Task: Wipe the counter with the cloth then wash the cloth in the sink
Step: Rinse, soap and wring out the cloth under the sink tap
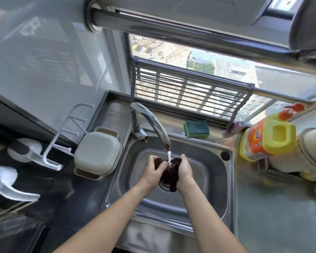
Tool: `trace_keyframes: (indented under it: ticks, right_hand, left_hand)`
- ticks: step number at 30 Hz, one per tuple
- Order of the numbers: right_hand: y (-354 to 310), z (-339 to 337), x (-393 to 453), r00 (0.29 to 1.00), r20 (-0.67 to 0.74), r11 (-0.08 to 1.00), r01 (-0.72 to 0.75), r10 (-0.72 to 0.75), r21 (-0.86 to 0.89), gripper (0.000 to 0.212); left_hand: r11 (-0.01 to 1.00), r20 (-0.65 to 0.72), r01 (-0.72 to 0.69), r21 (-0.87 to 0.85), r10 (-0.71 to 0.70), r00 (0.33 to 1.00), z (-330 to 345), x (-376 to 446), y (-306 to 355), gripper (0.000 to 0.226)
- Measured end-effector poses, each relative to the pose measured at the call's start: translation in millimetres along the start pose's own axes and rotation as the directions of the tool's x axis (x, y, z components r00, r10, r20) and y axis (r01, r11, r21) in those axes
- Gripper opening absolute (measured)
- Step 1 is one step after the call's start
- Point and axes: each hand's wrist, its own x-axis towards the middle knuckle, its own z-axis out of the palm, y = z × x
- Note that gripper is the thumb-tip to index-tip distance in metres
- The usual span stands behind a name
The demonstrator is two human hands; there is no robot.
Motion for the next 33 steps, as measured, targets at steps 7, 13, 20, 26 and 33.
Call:
trace_keyframes:
  ticks: [7, 13, 20, 26, 33]
  right_hand:
    - [28.5, -23.5, -1.9, 0.889, 0.172, 0.879, 0.450, -0.424, -0.158, 0.052]
    - [8.5, -27.3, -8.0, 0.840, 0.277, 0.796, 0.535, -0.467, -0.281, 0.028]
    - [15.2, -19.1, 6.3, 0.978, 0.026, 0.978, 0.208, -0.209, 0.014, 0.035]
    - [43.8, -0.8, 13.9, 0.917, 0.061, 0.835, 0.385, -0.394, -0.393, 0.036]
    - [38.0, 11.6, 17.2, 0.870, -0.131, 0.811, 0.376, -0.476, -0.449, 0.042]
  left_hand:
    - [0.871, 0.242, 0.490, -0.032, -0.469, 0.850, -18.6, 9.7, 9.8, 0.028]
    - [0.915, 0.210, 0.398, -0.067, -0.377, 0.902, -23.8, 20.3, -1.1, 0.029]
    - [0.886, 0.332, 0.447, -0.124, -0.387, 0.860, -11.1, 10.2, 14.4, 0.020]
    - [0.944, 0.061, 0.296, -0.147, -0.290, 0.955, 26.1, 8.2, -1.7, 0.060]
    - [0.944, -0.041, 0.173, -0.282, -0.192, 0.981, 38.7, 2.3, -8.0, 0.054]
